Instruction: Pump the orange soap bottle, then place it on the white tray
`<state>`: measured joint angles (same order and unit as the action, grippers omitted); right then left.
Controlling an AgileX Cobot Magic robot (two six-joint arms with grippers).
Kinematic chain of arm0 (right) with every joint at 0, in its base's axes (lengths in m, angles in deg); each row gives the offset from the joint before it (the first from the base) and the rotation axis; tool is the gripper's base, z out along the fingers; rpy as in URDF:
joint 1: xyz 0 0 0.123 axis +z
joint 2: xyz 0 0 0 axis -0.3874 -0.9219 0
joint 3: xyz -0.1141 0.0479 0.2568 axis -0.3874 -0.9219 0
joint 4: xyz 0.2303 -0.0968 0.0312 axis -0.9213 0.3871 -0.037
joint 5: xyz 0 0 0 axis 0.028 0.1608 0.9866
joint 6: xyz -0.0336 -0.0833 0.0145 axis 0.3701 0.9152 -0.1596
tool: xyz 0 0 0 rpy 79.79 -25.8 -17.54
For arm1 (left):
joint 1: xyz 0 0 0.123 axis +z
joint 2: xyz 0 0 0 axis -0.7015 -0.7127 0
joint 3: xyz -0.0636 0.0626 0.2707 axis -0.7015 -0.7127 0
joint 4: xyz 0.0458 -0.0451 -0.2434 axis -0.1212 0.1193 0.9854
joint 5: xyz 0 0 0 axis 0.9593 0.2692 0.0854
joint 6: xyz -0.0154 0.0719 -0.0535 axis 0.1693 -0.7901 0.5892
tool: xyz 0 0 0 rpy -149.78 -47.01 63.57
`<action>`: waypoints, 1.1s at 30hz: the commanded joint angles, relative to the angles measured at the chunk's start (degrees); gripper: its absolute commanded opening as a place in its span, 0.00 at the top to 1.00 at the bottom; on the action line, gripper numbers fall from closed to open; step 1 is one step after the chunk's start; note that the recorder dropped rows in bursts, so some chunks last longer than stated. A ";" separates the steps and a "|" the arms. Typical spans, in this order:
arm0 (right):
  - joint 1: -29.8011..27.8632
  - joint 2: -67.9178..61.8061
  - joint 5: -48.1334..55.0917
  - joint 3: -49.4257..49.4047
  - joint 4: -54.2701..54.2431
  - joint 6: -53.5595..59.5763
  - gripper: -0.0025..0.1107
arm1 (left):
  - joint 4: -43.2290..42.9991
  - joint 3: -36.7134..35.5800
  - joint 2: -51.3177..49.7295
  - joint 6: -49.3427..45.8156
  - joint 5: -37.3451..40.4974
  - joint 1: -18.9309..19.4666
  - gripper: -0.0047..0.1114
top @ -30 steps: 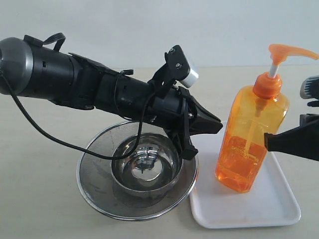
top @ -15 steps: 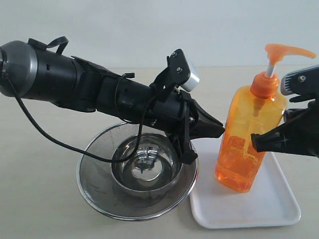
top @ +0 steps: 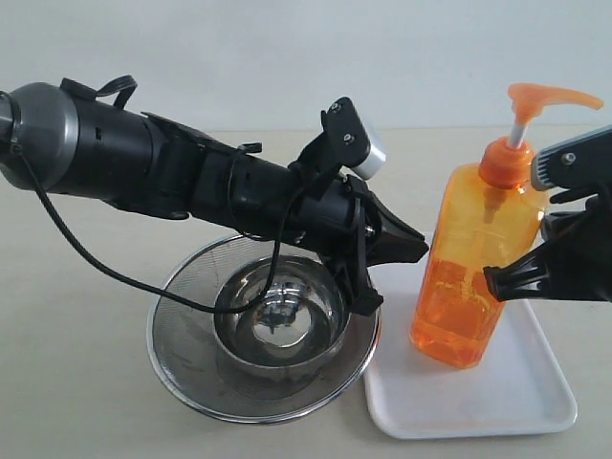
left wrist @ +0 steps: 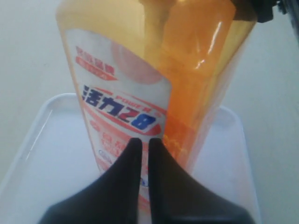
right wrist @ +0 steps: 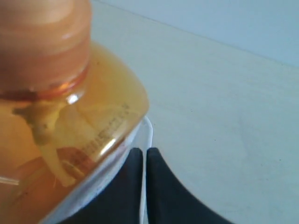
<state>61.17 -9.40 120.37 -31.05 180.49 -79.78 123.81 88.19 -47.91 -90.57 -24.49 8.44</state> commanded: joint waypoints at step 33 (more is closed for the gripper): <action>-1.30 7.49 7.68 0.26 -17.17 21.09 0.98 | -17.32 0.42 3.23 18.07 -0.61 -0.78 0.92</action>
<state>59.91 -5.84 125.65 -31.05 171.51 -66.32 110.35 88.19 -47.09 -77.14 -24.42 6.62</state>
